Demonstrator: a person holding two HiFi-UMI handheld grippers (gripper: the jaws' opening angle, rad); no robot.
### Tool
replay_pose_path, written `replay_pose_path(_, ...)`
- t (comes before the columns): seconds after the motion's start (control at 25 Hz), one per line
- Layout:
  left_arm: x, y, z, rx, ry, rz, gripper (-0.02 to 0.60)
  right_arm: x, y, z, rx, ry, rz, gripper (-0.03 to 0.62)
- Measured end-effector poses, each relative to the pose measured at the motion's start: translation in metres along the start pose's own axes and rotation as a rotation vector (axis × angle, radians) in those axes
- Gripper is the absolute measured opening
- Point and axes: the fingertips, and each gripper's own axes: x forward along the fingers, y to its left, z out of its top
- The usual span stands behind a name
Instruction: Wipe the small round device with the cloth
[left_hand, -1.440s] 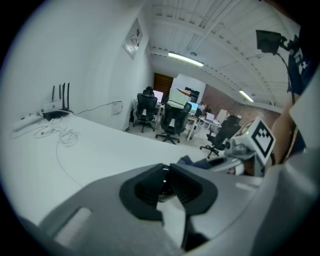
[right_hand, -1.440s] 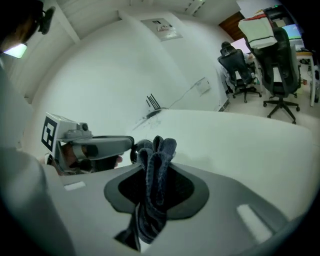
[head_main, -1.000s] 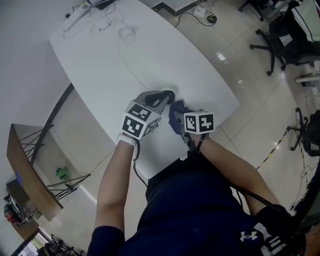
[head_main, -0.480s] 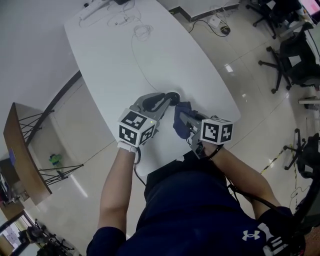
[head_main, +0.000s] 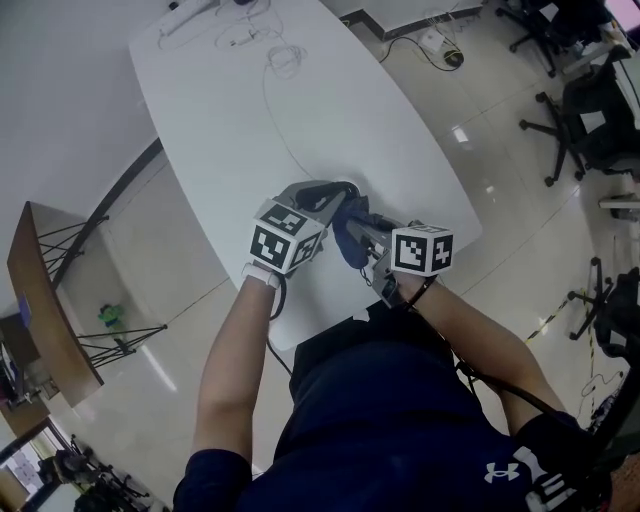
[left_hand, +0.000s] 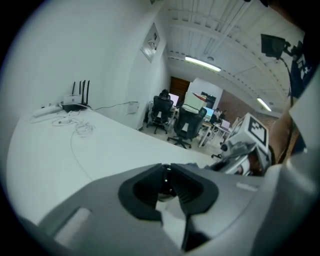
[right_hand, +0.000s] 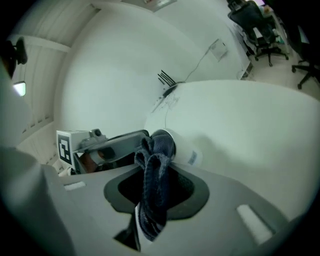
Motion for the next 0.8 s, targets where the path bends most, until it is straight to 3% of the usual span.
replay_pose_path(0.12,-0.001,0.001,0.000,-0.001,-0.005,0.010,0.055,0.017,-0.011,-0.018,0.070,0.046,0.003,0.098)
replay_pose_path(0.48,0.002,-0.001,-0.002,-0.008,0.000,0.011,0.057,0.026,-0.063,-0.056,0.336,0.161,-0.155,0.095)
replay_pose_path(0.6,-0.007,0.001,0.003,-0.002,0.001,0.049,0.057,0.020,-0.067,-0.063,0.363,0.204,-0.183,0.095)
replay_pose_path(0.72,-0.044,-0.004,0.023,-0.090,-0.130,0.070,0.056,0.005,-0.043,-0.063,0.283,0.239,-0.114,0.095)
replay_pose_path(0.8,-0.069,-0.011,0.018,-0.193,-0.199,0.029,0.059,-0.004,-0.008,-0.050,0.208,0.211,0.011,0.097)
